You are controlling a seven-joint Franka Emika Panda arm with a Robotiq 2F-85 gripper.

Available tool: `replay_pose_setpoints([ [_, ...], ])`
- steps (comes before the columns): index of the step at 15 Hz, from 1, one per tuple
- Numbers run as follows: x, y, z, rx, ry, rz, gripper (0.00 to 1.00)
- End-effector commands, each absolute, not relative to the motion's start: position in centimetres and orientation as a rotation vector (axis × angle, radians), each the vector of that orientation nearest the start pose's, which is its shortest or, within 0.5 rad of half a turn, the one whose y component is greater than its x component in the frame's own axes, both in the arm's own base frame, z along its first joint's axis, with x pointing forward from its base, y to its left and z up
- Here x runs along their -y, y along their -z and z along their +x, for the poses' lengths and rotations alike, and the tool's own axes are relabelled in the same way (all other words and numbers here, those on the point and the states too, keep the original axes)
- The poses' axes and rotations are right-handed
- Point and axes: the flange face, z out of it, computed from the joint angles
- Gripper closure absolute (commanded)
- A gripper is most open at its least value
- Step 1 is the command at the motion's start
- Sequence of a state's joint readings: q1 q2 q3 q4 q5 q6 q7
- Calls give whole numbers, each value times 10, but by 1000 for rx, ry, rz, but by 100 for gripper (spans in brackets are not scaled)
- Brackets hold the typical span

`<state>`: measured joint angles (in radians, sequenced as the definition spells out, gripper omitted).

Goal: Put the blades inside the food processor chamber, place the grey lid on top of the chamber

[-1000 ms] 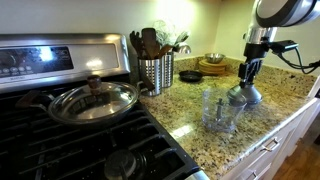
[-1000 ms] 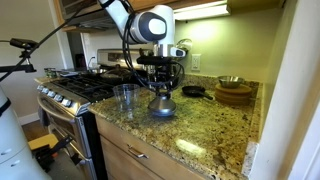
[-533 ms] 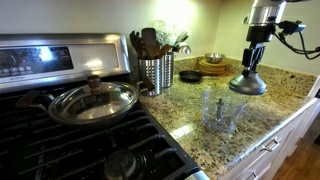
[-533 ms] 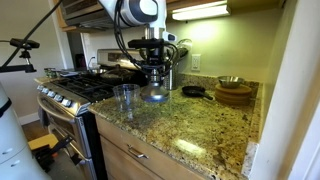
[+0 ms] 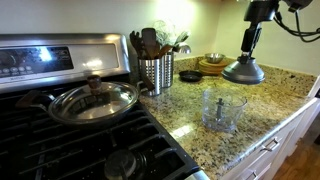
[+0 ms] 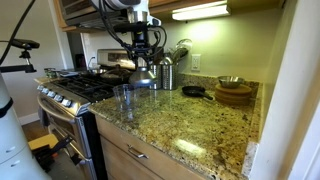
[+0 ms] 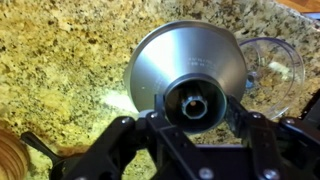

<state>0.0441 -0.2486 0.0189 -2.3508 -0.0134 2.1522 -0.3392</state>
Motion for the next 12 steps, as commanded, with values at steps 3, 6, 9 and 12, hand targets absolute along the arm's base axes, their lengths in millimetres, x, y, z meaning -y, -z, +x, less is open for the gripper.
replay_pose_setpoints([
  [3,-76,-454,450,866,90,-3055,65],
  [6,-101,-448,445,966,66,-3021,65],
  [9,-118,-441,438,1048,47,-3001,65],
  [12,-129,-434,434,1093,43,-2983,65],
])
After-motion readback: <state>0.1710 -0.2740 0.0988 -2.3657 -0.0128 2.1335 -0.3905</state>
